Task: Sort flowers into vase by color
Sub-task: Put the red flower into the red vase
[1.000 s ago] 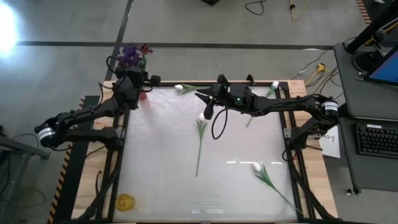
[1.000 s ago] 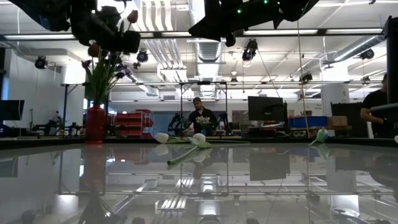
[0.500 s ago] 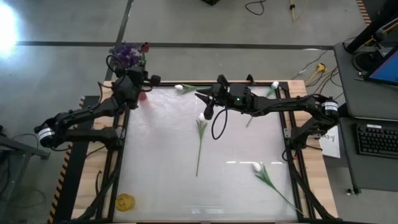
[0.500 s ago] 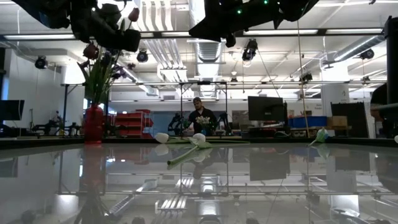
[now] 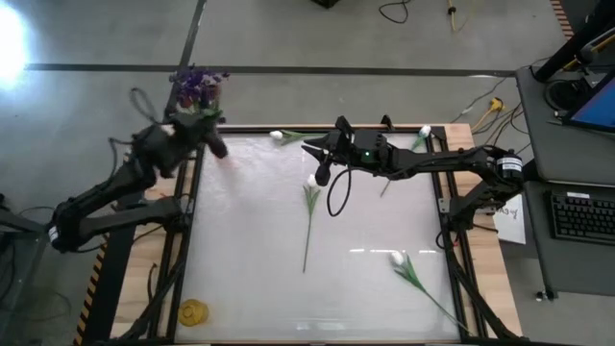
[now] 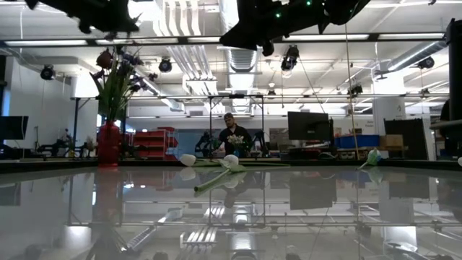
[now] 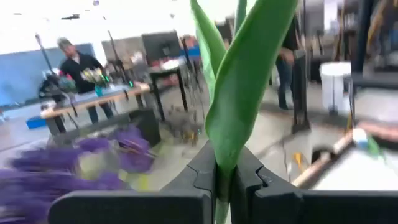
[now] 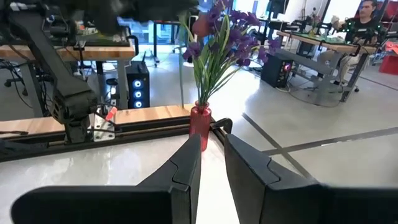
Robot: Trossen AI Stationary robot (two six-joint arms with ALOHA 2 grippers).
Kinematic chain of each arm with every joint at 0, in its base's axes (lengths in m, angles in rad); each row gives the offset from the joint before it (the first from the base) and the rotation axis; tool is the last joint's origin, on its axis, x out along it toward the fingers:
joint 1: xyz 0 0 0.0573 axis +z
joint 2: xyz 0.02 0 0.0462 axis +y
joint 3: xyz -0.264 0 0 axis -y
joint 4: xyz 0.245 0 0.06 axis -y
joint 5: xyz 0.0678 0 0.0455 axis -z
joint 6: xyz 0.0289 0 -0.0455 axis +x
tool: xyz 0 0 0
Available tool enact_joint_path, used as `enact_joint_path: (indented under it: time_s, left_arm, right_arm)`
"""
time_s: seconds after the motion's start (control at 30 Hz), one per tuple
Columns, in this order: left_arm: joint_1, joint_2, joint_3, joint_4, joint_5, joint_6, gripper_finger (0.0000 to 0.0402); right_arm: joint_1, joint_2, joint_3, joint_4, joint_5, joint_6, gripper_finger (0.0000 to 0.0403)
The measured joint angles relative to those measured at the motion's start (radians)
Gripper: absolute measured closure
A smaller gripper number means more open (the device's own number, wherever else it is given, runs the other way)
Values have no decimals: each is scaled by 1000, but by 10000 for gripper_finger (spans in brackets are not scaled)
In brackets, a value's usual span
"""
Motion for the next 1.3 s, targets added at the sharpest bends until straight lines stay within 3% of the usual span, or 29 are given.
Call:
enact_joint_path:
  time_s: [0.13,0.4,0.63,0.87,1.03,1.3]
  left_arm:
    - [0,-116,-3,-22,-50,-12,402]
    - [1,-253,-5,-169,-415,-104,402]
    - [2,-271,-51,-131,-651,-144,402]
    - [43,-288,-221,231,-720,-139,402]
    - [110,-299,-302,403,-723,-171,402]
    - [241,-284,-390,433,-716,-399,402]
  right_arm:
    - [0,0,0,-5,0,0,339]
    - [0,0,0,-6,0,0,339]
    - [0,0,0,-6,0,3,339]
    - [0,0,0,-6,0,16,339]
    - [1,0,0,-27,-2,39,339]
    - [1,0,-7,-32,-4,60,339]
